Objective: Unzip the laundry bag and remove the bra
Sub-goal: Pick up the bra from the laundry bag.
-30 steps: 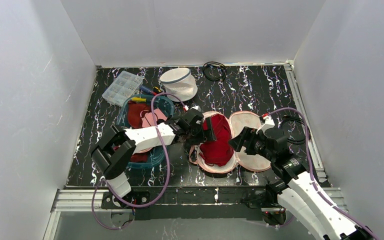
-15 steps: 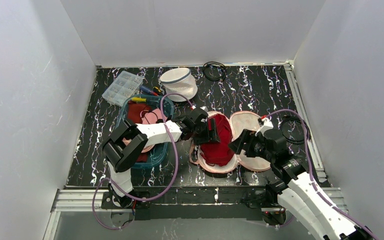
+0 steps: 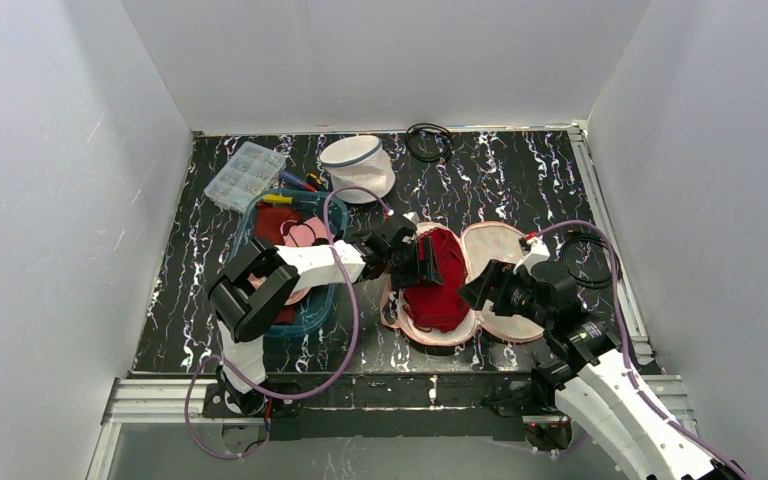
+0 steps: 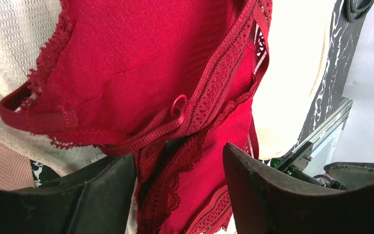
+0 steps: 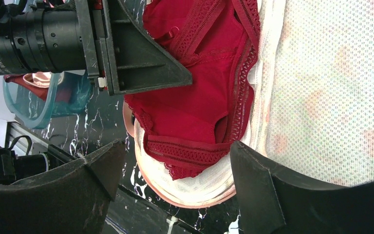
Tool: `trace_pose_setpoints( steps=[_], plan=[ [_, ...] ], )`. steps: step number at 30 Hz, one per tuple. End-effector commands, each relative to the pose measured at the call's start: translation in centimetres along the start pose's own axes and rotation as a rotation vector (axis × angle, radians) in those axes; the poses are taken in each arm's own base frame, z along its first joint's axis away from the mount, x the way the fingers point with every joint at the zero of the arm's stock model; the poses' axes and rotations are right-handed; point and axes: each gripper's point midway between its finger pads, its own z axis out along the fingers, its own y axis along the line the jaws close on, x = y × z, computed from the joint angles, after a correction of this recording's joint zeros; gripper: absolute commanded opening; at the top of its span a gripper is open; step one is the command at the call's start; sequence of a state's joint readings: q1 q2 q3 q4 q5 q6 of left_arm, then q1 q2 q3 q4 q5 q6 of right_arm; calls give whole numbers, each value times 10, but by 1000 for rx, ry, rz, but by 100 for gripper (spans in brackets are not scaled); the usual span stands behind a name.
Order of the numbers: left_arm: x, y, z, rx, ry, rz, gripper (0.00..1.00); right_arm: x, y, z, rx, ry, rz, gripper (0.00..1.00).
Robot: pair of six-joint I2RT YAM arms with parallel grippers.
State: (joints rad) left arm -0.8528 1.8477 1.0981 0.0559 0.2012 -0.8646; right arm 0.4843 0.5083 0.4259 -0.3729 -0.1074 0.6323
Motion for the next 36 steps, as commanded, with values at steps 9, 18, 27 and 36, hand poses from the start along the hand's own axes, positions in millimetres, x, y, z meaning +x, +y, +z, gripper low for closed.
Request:
trace_pose_setpoints(
  steps=[9,18,27,36],
  plan=[
    [-1,-1,6,15,27,18,29,-1,-4,0,16,-4,-11,86],
    [-8,-17,-11,61,0,41,0,-2,-3,-2,14,-10,-12,86],
    [-19,-39,-49,108,-56,86,0,-7,0,-5,12,-26,-13,87],
    [-25,-54,-80,140,-83,117,0,-7,1,-7,8,-31,1,88]
  ],
)
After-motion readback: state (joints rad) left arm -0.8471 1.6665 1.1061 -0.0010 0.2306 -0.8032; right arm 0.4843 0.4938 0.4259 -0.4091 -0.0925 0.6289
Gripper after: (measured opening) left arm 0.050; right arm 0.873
